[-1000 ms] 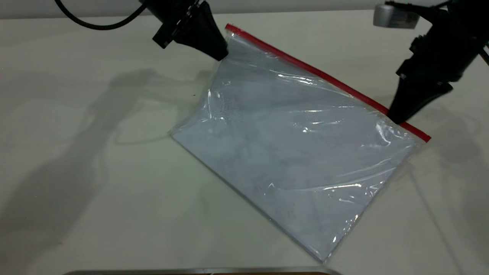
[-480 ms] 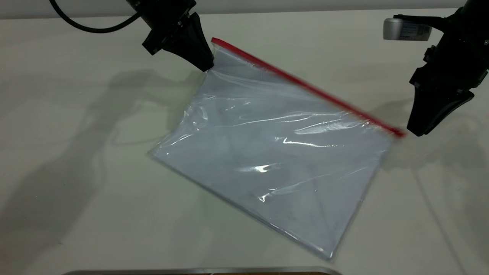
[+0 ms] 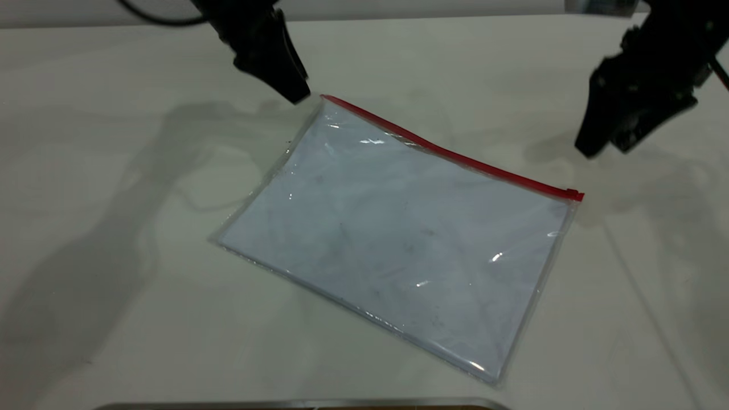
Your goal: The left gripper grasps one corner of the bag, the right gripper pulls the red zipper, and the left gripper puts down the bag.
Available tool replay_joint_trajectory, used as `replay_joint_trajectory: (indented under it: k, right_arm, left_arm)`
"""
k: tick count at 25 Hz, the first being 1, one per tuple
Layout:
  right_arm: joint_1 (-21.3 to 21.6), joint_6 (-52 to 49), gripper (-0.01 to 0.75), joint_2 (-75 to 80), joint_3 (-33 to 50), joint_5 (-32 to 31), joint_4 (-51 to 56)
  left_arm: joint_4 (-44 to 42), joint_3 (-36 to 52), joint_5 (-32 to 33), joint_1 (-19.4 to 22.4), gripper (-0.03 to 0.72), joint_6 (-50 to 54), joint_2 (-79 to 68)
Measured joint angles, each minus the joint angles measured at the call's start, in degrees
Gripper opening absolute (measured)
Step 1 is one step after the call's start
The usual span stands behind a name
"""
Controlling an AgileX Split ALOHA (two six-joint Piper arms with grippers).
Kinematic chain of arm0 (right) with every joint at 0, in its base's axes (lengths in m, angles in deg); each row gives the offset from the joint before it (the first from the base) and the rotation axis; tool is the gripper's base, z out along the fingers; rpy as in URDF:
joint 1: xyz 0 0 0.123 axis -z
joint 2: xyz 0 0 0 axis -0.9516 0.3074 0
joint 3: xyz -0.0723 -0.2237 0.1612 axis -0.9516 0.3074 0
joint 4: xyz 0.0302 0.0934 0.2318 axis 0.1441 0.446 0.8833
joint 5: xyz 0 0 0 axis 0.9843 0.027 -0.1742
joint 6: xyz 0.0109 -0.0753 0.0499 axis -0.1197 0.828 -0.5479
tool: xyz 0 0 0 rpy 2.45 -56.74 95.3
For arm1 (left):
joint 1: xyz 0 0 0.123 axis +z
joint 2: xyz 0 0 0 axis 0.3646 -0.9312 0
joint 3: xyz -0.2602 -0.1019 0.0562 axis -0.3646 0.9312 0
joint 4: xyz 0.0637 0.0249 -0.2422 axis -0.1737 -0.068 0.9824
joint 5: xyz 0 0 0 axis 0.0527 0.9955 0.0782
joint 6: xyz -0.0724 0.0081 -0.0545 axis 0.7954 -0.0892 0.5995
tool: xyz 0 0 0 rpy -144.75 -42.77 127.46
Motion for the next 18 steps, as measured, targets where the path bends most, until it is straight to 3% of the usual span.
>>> replay_joint_trajectory:
  k: [4, 6, 11, 18]
  right_arm:
    - [0.0, -1.5, 0.585, -2.6, -5.3, -3.2, -0.4]
    - [0.0, -2.4, 0.584, -5.4, -8.9, -5.7, -0.6]
    - [0.0, -5.1, 0.582, -15.8, -17.0, -11.7, -1.5]
    - [0.0, -11.7, 0.582, -34.0, -20.2, -18.2, -5.9]
  left_arm:
    - [-10.1, -9.4, 3.9, 0.0, 0.597, 21.9, 0.0]
    - [-16.7, -15.5, 6.8, 0.0, 0.599, 29.8, 0.0]
    - [-28.8, -29.8, 6.8, 0.0, 0.575, 45.8, 1.0]
    - [-42.4, -32.6, 6.8, 0.0, 0.559, 62.8, 10.8]
